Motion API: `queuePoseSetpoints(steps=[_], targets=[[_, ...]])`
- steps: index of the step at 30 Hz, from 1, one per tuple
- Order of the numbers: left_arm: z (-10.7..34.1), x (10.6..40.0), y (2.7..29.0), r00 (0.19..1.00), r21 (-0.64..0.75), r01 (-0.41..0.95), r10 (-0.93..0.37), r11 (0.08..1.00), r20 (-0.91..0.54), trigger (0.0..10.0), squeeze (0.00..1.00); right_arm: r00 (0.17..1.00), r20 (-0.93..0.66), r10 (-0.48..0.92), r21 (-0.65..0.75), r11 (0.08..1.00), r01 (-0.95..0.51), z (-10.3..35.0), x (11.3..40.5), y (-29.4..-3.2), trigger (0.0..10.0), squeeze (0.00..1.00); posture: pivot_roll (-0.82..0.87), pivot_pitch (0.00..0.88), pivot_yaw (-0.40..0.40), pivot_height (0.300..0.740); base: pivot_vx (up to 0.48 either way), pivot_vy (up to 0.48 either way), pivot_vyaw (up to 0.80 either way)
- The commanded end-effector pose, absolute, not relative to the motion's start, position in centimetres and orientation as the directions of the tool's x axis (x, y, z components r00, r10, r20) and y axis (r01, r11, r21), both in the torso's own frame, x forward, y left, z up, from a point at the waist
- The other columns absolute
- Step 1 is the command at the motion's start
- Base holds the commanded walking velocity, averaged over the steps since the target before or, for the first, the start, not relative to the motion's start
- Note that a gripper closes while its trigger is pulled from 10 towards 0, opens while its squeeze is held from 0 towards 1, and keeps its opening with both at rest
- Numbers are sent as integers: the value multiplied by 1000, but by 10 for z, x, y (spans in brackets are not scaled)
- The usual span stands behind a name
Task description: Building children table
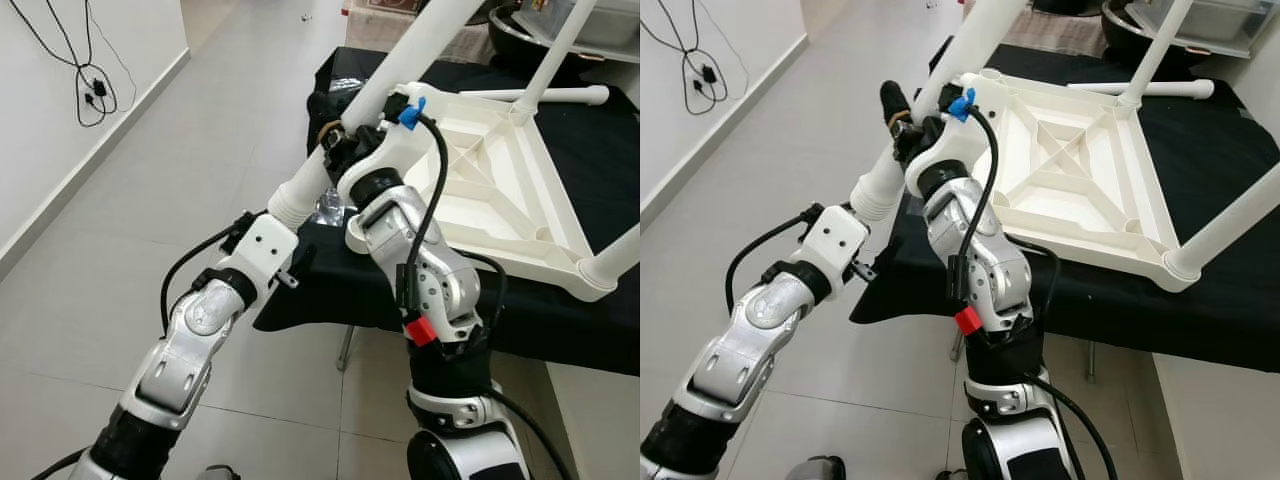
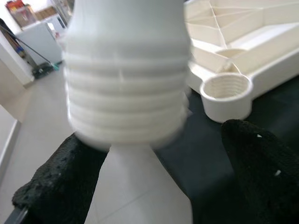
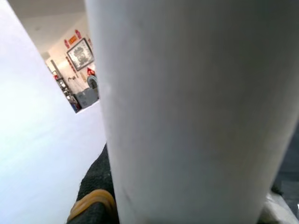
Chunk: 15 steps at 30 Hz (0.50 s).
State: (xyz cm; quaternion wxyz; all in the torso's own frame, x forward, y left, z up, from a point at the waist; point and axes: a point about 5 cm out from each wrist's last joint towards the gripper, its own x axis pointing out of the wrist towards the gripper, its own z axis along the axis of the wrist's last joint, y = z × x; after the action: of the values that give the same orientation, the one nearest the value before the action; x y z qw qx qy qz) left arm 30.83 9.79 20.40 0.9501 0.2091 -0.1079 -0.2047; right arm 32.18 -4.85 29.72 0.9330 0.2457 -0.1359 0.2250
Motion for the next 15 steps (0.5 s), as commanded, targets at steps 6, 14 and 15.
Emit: queuePoseSetpoints(steps=[6,14,15], targets=[[211,313,95,882,432,334,-439,838,170,10000,0,882,282,377,469,748,-470,265,313,-42,10000,0,126,109,-100,740,0,0,0],[210,316,91,870,443,348,-461,826,175,10000,0,879,266,395,478,738,-476,261,309,-38,10000,0,122,111,-99,740,0,0,0],[209,316,89,867,448,353,-467,822,174,10000,0,879,267,396,477,738,-477,261,309,-38,10000,0,122,111,-99,740,0,0,0]])
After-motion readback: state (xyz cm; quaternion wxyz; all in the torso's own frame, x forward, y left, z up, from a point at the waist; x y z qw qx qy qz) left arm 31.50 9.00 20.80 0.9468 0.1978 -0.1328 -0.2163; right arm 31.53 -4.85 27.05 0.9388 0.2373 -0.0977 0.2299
